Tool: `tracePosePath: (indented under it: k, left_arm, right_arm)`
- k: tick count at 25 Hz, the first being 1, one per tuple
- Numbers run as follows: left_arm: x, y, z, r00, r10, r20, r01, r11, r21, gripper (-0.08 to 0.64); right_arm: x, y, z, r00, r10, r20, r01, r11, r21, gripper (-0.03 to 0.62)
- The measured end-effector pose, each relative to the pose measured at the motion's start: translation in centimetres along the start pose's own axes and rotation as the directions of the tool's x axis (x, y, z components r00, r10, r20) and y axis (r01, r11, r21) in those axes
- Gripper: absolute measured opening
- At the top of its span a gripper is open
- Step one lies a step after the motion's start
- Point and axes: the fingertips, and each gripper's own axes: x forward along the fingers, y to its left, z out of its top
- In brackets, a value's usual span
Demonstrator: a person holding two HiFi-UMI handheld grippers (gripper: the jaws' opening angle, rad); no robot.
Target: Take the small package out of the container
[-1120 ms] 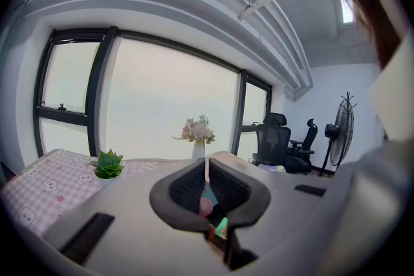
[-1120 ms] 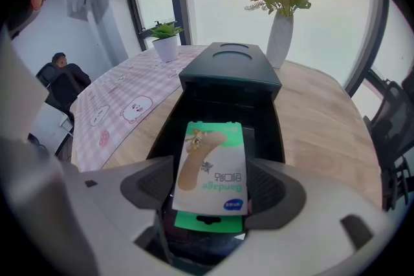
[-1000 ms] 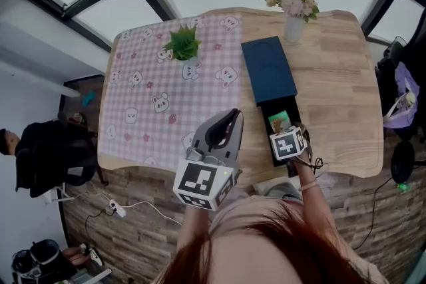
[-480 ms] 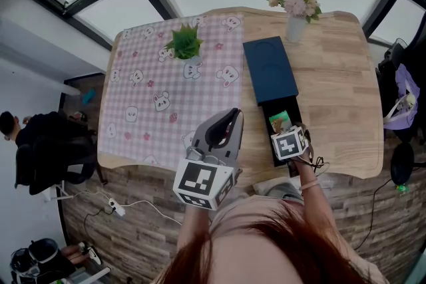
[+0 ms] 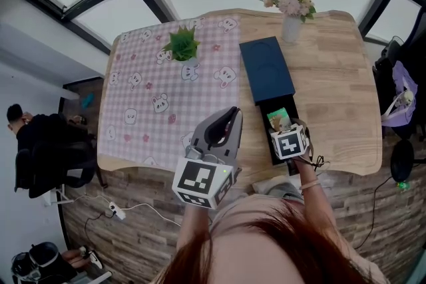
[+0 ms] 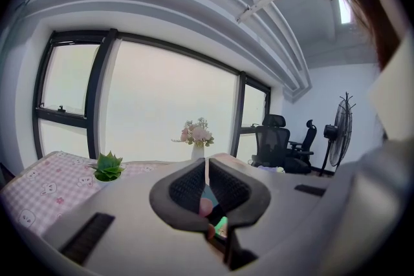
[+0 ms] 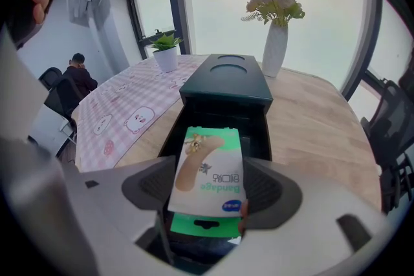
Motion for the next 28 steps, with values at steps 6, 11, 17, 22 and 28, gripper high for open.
tracePosePath:
  k: [6,11,17,22,28]
  left_arm:
    - [-0.3,-0.8,0.3,1.000,-0.013,0.009,0.013,1.000,0.011,0.020]
    - [-0.6,-1.4,0.4,1.000,-0.022,0.015,0.022,1.000,0.017,0.021]
    - [-1.1,-2.1,0.6,0.999,-0.037,0.027,0.036,0.999,0.025,0.020]
    - [-1.8,-2.9,0.8,0.998,-0.046,0.034,0.045,0.998,0.033,0.021]
    - [-2.4,-3.4,0.9,0.998,-0.053,0.044,0.052,0.998,0.039,0.021]
  right_arm:
    - [-1.0,-0.3,0.5,0.998,-0.008,0.057,0.008,1.000,0.004,0.321]
    - [-2.2,-0.5,1.2,0.994,-0.020,0.106,0.019,1.000,0.006,0.321]
    - [-4.1,-0.6,1.8,0.985,-0.028,0.172,0.025,0.999,0.020,0.320]
    - [-5.8,-0.5,2.2,0.974,-0.028,0.224,0.020,0.999,0.038,0.320]
    - [-7.5,-0.4,2.6,0.961,-0.023,0.276,0.005,0.998,0.066,0.321]
